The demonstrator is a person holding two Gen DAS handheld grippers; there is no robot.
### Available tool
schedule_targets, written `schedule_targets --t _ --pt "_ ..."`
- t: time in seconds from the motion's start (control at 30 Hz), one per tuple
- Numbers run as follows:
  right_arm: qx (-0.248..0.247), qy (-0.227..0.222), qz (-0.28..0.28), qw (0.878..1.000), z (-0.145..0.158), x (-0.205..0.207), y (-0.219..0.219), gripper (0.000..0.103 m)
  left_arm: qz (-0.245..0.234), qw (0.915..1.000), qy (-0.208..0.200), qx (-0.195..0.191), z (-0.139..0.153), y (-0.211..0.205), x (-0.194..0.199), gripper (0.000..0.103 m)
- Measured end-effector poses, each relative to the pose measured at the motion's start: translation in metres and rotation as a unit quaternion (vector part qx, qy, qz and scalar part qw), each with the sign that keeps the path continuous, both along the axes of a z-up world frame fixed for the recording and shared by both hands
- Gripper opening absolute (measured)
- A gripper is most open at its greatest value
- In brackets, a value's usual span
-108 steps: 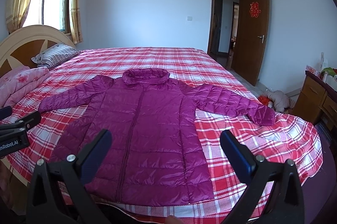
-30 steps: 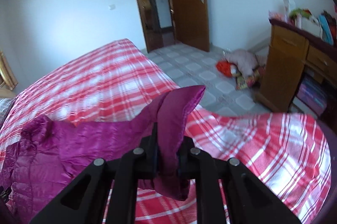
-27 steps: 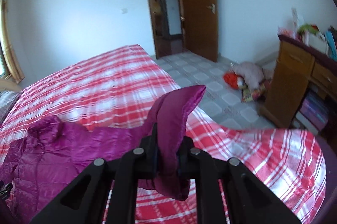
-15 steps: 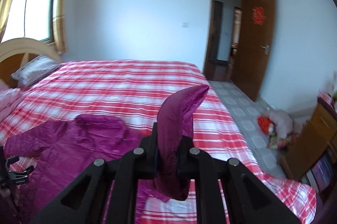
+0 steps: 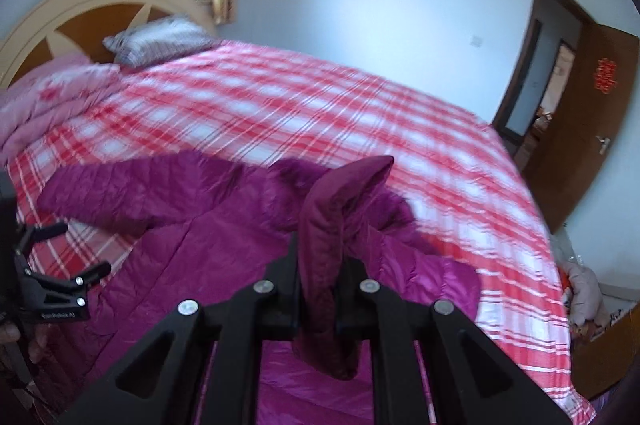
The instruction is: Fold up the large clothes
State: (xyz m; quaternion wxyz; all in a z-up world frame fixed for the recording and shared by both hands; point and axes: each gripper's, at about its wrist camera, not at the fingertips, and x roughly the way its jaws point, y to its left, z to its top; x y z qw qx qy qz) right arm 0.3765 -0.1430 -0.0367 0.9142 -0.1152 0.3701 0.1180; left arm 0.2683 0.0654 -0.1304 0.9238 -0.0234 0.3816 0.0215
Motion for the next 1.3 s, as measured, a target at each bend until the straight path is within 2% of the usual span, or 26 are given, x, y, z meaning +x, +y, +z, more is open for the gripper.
schedule_targets --t 0.1,0.17,0.2,0.27,0.37,0.43,0.53,0.63,0.67,0.8,0.9,0.93,1.03,1.07,1.1,1.13,1.2,1.23,1.27,1.3 --pt "0.036 0.044 0.024 0.998 -0.033 0.013 0.014 0.023 0.004 1.0 0.004 0.006 0.0 0.002 0.004 0.102" --pt "0.081 0.071 0.039 0.993 -0.046 0.012 0.013 0.065 0.004 0.9999 0.004 0.015 0.001 0.002 0.006 0.102" --pt "0.095 0.075 0.042 0.992 -0.049 0.008 0.013 0.07 0.003 0.9998 0.003 0.02 0.003 0.002 0.007 0.102" --pt "0.096 0.073 0.05 0.991 -0.051 -0.002 0.012 0.071 -0.001 0.9995 0.0 0.033 0.007 -0.001 0.01 0.102" --pt "0.074 0.043 0.041 0.996 -0.046 -0.021 -0.009 0.072 -0.013 0.9991 -0.001 0.039 0.014 -0.008 0.019 0.102" --pt "0.077 0.027 0.013 0.997 -0.039 -0.024 -0.035 0.074 -0.023 0.9989 -0.005 0.039 0.021 -0.02 0.026 0.102" --pt "0.078 0.0 -0.07 0.994 -0.031 -0.02 -0.084 0.075 -0.037 0.9986 -0.012 0.035 0.036 -0.041 0.038 0.102" --pt "0.155 0.012 -0.112 0.981 -0.029 -0.016 -0.122 0.078 -0.048 0.9979 -0.03 0.032 0.051 -0.059 0.041 0.102" --pt "0.17 0.017 -0.109 0.979 -0.029 -0.017 -0.123 0.083 -0.048 0.9979 -0.033 0.028 0.053 -0.063 0.041 0.102" --pt "0.197 0.037 -0.029 0.979 -0.037 -0.023 -0.097 0.085 -0.045 0.9979 -0.022 0.04 0.05 -0.071 0.044 0.102" --pt "0.253 0.085 0.001 0.964 -0.054 -0.004 -0.071 0.089 -0.023 0.9988 -0.013 0.041 0.047 -0.063 0.044 0.102" --pt "0.263 0.088 0.013 0.961 -0.056 0.0 -0.06 0.089 -0.015 0.999 -0.012 0.04 0.048 -0.057 0.043 0.102" --pt "0.264 0.102 0.057 0.957 -0.059 0.006 -0.026 0.088 0.019 0.9984 -0.023 0.047 0.055 -0.039 0.04 0.102" --pt "0.253 0.088 0.065 0.961 -0.052 0.001 -0.019 0.085 0.028 0.9981 -0.029 0.047 0.059 -0.031 0.039 0.102" --pt "0.248 0.054 0.062 0.965 -0.038 -0.009 -0.018 0.084 0.035 0.9978 -0.033 0.046 0.062 -0.023 0.037 0.102" --pt "0.254 0.031 0.057 0.965 -0.03 -0.016 -0.026 0.084 0.042 0.9972 -0.039 0.048 0.066 -0.015 0.035 0.102" --pt "0.277 -0.018 0.019 0.96 -0.011 -0.026 -0.058 0.085 0.048 0.9962 -0.048 0.055 0.069 -0.007 0.033 0.102" --pt "0.284 -0.028 -0.012 0.958 -0.01 -0.025 -0.075 0.09 0.051 0.9958 -0.05 0.057 0.069 -0.003 0.033 0.102" --pt "0.292 -0.031 -0.07 0.953 -0.012 -0.019 -0.102 0.103 0.053 0.9959 -0.049 0.055 0.068 0.0 0.035 0.102" --pt "0.302 -0.021 -0.108 0.947 -0.019 -0.012 -0.121 0.103 0.052 0.9962 -0.047 0.051 0.067 0.001 0.035 0.102"
